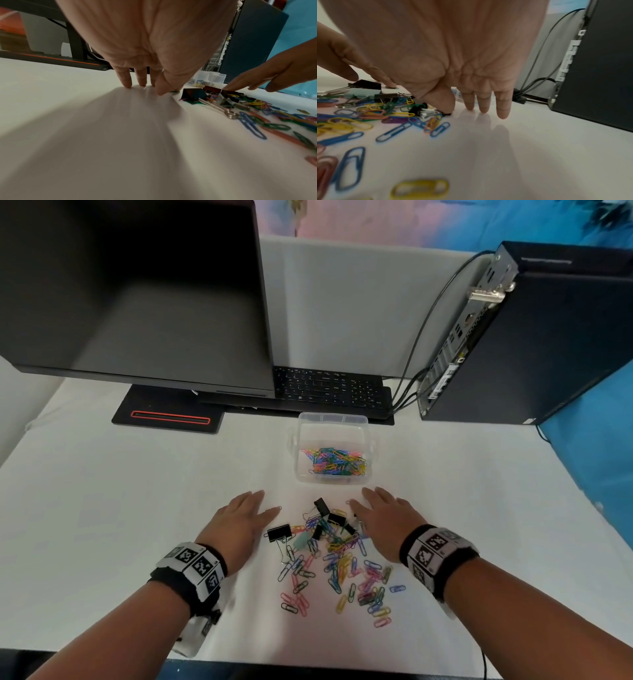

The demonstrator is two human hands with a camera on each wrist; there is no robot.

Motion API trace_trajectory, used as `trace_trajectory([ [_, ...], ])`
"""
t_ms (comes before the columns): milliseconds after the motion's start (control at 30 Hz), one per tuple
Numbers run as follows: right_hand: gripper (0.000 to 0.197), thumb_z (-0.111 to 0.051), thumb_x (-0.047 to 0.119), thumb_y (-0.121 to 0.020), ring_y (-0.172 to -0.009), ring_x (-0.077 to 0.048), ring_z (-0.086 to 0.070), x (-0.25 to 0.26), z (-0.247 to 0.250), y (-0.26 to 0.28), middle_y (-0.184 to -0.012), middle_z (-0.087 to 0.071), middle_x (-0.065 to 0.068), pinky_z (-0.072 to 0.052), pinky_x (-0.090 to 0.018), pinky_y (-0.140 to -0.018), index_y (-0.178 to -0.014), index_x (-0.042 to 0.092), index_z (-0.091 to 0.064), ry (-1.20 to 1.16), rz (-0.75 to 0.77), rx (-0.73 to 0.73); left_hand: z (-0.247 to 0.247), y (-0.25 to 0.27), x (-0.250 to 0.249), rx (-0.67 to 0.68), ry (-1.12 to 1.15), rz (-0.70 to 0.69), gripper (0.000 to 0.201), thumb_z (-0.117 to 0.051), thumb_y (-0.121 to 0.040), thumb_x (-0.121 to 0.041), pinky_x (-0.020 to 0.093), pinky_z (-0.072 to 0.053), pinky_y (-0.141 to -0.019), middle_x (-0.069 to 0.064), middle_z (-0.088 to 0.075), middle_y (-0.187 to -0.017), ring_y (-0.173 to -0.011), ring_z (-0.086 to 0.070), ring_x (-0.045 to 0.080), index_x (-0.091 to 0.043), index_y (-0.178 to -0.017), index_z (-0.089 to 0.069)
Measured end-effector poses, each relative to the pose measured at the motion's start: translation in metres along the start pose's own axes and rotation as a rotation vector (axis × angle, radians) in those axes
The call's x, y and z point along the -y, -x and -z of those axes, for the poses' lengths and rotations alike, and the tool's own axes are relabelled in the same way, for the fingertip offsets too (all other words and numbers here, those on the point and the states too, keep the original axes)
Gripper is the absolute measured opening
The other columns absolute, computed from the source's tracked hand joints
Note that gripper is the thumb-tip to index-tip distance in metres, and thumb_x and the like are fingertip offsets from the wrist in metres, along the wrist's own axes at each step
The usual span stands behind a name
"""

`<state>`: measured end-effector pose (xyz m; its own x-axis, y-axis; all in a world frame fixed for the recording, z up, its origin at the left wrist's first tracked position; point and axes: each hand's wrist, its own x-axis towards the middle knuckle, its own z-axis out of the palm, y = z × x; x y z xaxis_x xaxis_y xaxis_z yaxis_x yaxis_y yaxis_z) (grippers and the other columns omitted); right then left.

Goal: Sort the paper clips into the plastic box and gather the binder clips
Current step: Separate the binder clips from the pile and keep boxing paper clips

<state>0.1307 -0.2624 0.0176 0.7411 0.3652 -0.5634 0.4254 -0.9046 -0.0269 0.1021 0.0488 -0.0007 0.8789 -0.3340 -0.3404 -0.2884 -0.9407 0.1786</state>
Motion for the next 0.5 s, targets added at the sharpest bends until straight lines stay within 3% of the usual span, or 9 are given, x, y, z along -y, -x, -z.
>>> trace_trajectory([
  [100,0.074,-0.041,0.011,-0.091,-0.147,-0.03,-0.001,-0.019,-0.015,0.016,-0.161,0.003,-0.008,-0.02,-0.05,-0.116,-0.153,0.023,-0.001,-0.028,-0.079,-0.006,0.0,0.014,0.009,-0.028,0.023,0.048,0.067,-0.03,-0.087,-0.007,0.046,-0.029,-0.111,0.009,-0.016,-0.158,-0.145,-0.012,0.03,-0.032,-0.148,-0.026],
  [200,0.076,-0.038,0.01,-0.089,-0.147,-0.031,0.001,-0.025,-0.035,0.043,-0.161,0.007,-0.008,-0.021,-0.048,-0.116,-0.152,0.019,0.004,-0.053,-0.101,-0.044,-0.009,0.038,0.015,-0.101,0.046,0.091,0.068,-0.019,-0.08,-0.014,0.051,-0.038,-0.104,0.017,-0.033,-0.152,-0.14,-0.027,0.038,-0.027,-0.144,-0.039],
  [300,0.082,-0.037,0.004,-0.084,-0.147,-0.032,0.006,-0.009,-0.055,0.068,-0.161,0.012,-0.01,-0.017,-0.047,-0.117,-0.152,0.018,0.008,-0.092,-0.062,-0.065,-0.027,0.064,0.004,-0.107,0.01,0.063,0.066,-0.042,-0.079,-0.002,0.052,-0.044,-0.1,0.019,-0.041,-0.146,-0.136,-0.035,0.04,-0.025,-0.14,-0.044],
  [333,0.083,-0.037,0.004,-0.083,-0.147,-0.032,0.007,-0.002,-0.059,0.073,-0.161,0.012,-0.01,-0.016,-0.047,-0.118,-0.152,0.017,0.006,-0.098,-0.036,-0.069,-0.032,0.07,-0.003,-0.11,0.006,0.037,0.066,-0.042,-0.078,-0.003,0.05,-0.043,-0.101,0.018,-0.041,-0.147,-0.136,-0.035,0.038,-0.026,-0.139,-0.044],
  [400,0.079,-0.04,0.007,-0.084,-0.147,-0.031,0.006,0.009,-0.063,0.078,-0.161,0.007,-0.01,-0.015,-0.046,-0.118,-0.153,0.016,-0.002,-0.101,0.023,-0.072,-0.035,0.078,-0.017,-0.109,0.037,-0.015,0.067,-0.036,-0.075,-0.007,0.048,-0.043,-0.102,0.014,-0.041,-0.147,-0.136,-0.036,0.035,-0.03,-0.137,-0.047],
  [500,0.074,-0.048,0.012,-0.082,-0.146,-0.032,-0.013,0.01,-0.063,0.073,-0.159,-0.018,-0.014,-0.028,-0.047,-0.114,-0.15,0.014,-0.021,-0.104,0.022,-0.178,-0.031,0.076,-0.027,-0.115,0.14,-0.015,0.077,-0.048,-0.071,0.001,0.046,-0.044,-0.101,0.011,-0.039,-0.149,-0.134,-0.038,0.031,-0.032,-0.14,-0.042],
])
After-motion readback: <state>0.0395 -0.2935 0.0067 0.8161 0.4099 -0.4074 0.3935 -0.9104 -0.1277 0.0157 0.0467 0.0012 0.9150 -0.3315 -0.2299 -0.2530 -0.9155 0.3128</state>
